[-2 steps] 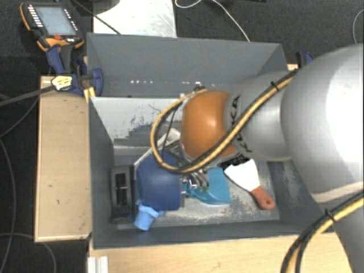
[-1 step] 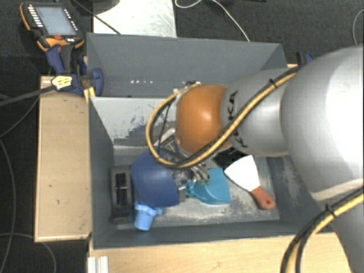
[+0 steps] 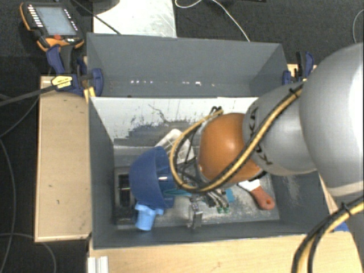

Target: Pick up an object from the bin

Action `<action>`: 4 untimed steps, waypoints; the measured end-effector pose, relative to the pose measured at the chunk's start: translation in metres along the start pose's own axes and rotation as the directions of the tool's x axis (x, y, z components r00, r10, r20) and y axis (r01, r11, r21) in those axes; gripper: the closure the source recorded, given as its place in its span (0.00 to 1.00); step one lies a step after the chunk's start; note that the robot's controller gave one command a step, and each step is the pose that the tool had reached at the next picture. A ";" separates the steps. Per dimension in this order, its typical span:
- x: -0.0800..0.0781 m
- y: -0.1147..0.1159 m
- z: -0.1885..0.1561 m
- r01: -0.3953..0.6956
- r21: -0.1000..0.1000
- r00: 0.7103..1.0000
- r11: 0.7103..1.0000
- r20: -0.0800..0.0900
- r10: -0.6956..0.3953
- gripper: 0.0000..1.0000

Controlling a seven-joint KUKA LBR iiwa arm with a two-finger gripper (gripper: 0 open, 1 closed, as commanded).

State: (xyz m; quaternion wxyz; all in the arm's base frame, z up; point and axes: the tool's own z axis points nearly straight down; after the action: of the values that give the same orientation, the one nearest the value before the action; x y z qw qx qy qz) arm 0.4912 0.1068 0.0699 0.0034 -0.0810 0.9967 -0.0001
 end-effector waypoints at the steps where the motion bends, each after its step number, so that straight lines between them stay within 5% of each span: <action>1: -0.003 -0.007 0.000 0.211 -0.001 0.977 0.977 -0.005 -0.211 0.00; 2: -0.030 -0.063 0.000 0.108 -0.001 0.994 0.994 0.002 -0.108 1.00; 4: -0.030 -0.063 -0.003 0.106 -0.001 0.994 0.994 0.001 -0.106 1.00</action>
Offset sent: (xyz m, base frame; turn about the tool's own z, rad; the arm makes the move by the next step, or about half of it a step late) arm 0.0399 -0.0574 0.0001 -0.1125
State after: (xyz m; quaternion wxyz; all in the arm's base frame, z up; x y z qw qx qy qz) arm 0.5307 0.0495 0.0732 0.0036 -0.1340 0.9910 0.0004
